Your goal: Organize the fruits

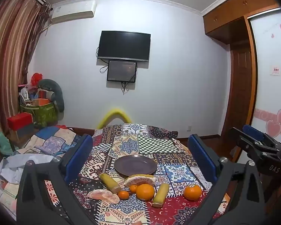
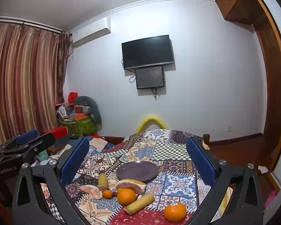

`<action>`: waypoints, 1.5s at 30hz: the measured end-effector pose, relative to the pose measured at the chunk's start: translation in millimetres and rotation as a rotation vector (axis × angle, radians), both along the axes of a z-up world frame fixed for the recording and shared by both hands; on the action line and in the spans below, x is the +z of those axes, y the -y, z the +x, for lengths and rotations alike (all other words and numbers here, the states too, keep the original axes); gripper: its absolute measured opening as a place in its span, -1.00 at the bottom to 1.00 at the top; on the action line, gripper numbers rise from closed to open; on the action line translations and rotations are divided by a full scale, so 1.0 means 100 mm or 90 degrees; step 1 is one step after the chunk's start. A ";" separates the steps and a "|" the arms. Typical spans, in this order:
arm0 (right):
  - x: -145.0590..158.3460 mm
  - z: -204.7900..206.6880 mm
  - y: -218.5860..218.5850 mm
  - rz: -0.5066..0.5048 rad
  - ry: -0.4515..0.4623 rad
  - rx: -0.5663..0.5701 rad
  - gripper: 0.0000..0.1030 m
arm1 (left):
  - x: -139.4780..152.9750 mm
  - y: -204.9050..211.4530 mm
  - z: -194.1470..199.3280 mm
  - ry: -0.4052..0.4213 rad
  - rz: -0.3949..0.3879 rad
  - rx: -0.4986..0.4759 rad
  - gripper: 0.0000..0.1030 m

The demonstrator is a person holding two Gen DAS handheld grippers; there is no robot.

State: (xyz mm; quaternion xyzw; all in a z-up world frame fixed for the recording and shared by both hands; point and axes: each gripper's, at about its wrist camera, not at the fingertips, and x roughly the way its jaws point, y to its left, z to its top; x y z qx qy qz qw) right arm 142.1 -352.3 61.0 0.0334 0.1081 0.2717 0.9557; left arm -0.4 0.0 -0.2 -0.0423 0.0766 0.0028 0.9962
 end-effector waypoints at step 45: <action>0.04 -0.08 -0.02 -0.001 0.006 0.004 1.00 | 0.02 0.01 -0.06 -0.001 -0.004 0.002 1.00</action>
